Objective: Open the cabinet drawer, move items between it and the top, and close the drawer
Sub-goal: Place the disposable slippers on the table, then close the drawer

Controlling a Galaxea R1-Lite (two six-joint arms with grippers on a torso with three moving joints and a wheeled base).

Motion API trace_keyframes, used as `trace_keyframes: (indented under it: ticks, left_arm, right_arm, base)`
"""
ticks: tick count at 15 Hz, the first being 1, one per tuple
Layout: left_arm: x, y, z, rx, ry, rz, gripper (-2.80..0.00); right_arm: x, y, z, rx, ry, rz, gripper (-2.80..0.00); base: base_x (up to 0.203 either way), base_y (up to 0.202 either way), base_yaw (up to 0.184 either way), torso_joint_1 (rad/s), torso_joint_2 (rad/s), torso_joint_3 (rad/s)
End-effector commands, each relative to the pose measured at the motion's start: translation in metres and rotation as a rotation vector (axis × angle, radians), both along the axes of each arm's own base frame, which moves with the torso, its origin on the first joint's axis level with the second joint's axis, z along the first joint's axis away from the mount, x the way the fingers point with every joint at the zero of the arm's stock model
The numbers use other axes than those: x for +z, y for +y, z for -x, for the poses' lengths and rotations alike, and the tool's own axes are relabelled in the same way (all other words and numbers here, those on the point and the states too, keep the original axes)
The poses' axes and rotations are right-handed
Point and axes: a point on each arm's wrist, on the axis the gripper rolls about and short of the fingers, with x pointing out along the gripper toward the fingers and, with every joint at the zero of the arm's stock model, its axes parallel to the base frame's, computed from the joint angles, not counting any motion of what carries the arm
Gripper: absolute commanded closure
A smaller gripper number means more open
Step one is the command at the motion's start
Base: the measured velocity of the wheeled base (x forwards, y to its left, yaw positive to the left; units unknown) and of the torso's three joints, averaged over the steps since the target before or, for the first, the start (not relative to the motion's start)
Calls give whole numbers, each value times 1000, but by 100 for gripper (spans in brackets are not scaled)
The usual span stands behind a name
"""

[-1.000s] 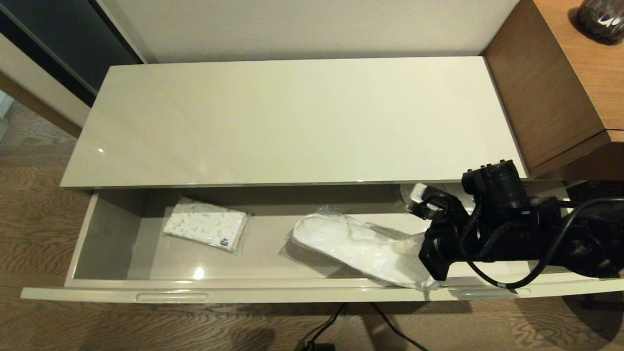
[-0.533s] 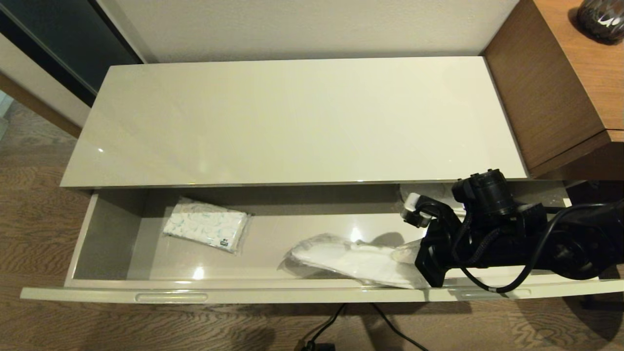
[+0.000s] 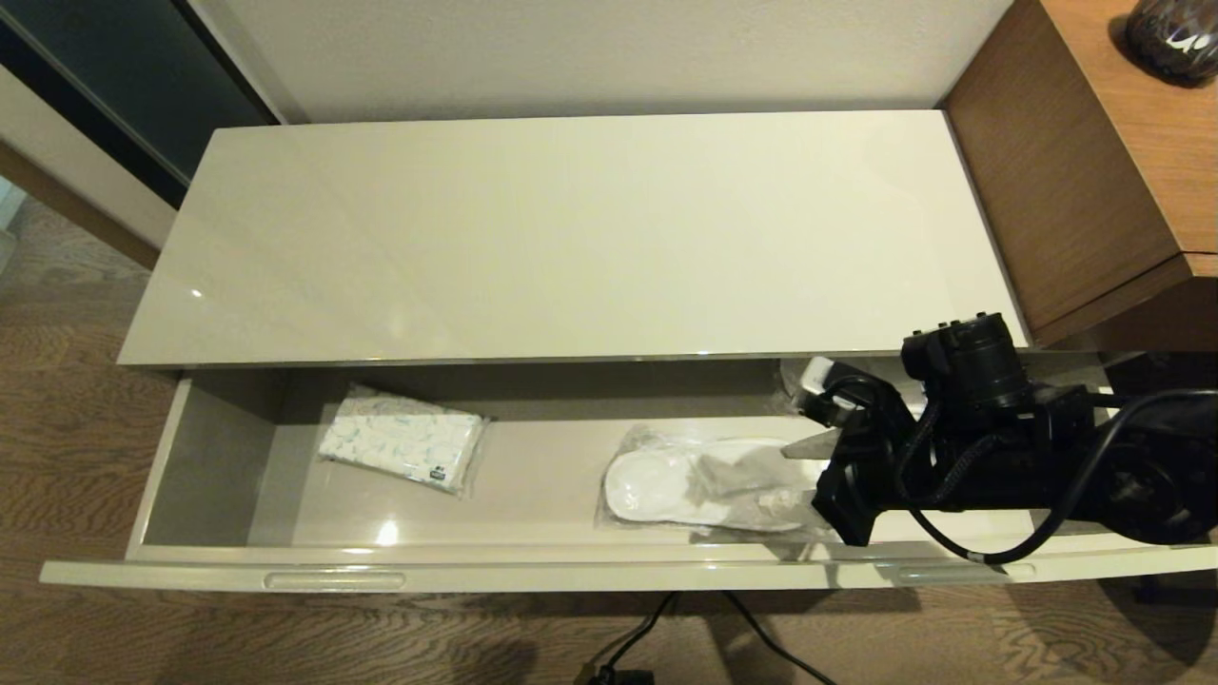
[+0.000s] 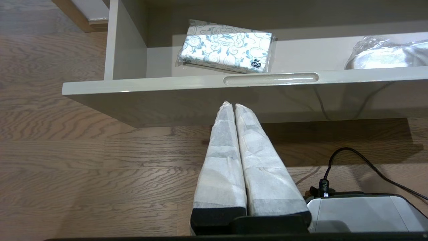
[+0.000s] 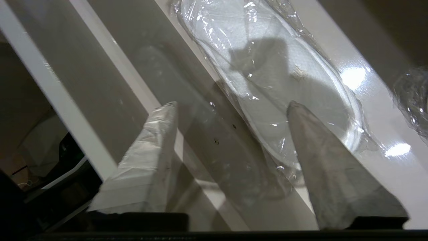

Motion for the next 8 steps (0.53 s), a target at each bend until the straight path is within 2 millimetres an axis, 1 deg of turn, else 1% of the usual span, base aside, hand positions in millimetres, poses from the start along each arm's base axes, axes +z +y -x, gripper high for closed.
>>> trace_keyframes:
  ticks: [1, 3, 4, 6, 8]
  left_arm:
    - [0, 0, 0, 1, 2, 0, 0]
    - [0, 0, 0, 1, 2, 0, 0]
    - [0, 0, 0, 1, 2, 0, 0]
    - [0, 0, 0, 1, 2, 0, 0]
    - [0, 0, 0, 1, 2, 0, 0]
  right_arm:
    - [15, -5, 12, 0, -39, -22, -280]
    - [36, -12, 27, -62, -65, -71, -280]
    - [46, -16, 34, -136, -56, -98, -280]
    - [66, -23, 41, -339, -57, -150, -280]
    - [83, -34, 48, -471, -97, -183, -280]
  base:
    - [0, 0, 0, 0, 0, 0]
    - [0, 0, 0, 0, 0, 0]
    - [0, 0, 0, 0, 0, 0]
    - [0, 0, 0, 0, 0, 0]
    - [0, 0, 0, 0, 0, 0]
